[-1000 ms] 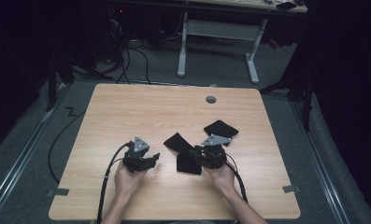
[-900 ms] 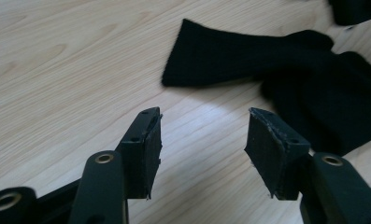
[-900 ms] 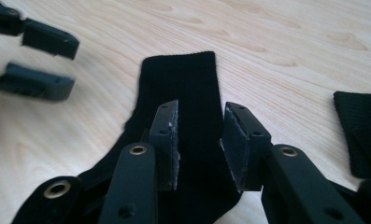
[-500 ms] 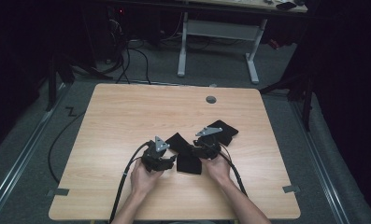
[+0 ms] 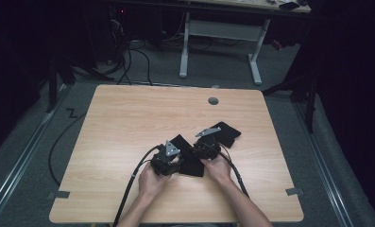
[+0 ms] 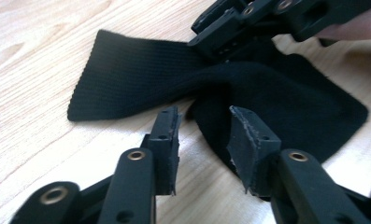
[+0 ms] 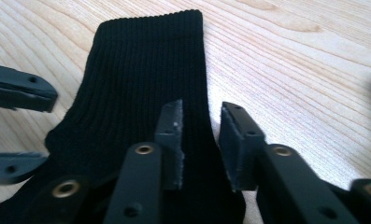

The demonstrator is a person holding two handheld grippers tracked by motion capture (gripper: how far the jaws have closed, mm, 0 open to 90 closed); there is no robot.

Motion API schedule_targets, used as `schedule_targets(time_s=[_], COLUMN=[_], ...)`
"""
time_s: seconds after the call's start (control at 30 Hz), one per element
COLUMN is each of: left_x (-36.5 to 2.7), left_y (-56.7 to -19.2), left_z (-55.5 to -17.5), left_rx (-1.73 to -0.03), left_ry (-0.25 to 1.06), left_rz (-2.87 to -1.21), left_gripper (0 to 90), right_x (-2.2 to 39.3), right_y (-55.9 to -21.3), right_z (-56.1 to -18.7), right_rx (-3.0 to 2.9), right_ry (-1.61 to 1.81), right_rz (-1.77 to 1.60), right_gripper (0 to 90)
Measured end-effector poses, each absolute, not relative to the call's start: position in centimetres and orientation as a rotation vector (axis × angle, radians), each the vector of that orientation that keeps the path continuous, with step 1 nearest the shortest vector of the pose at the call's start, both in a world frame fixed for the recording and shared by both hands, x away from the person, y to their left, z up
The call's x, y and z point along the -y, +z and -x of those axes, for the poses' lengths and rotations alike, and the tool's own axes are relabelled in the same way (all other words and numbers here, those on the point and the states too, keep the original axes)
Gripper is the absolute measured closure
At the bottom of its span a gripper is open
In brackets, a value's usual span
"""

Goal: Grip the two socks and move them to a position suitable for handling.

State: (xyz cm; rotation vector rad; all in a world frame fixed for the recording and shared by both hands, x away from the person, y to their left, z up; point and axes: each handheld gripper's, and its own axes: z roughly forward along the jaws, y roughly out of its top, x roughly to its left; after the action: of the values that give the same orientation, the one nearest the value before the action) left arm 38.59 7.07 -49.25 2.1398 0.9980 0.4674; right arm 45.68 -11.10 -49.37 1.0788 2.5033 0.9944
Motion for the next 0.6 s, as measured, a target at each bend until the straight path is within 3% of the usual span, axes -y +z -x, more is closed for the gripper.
schedule_targets(time_s=[0.03, 0.17, 0.6], left_x=[-7.0, -6.9, -6.6], left_y=[-49.4, -49.6, -49.9], left_z=[-38.7, -39.0, -39.0], left_rx=[-1.002, -1.011, -1.004], left_ry=[0.464, 0.471, 0.527], left_rz=[-2.14, -2.131, -2.171], left_gripper=[65.9, 68.9, 71.2], right_x=[11.0, 10.9, 11.4], right_y=[-49.4, -49.3, -47.4], right_z=[-45.6, -45.5, -44.9], right_rx=[-2.514, -2.532, -2.488], right_ry=[0.982, 0.978, 1.078], right_rz=[-1.044, -1.027, -0.978], right_gripper=[78.8, 84.0, 86.3])
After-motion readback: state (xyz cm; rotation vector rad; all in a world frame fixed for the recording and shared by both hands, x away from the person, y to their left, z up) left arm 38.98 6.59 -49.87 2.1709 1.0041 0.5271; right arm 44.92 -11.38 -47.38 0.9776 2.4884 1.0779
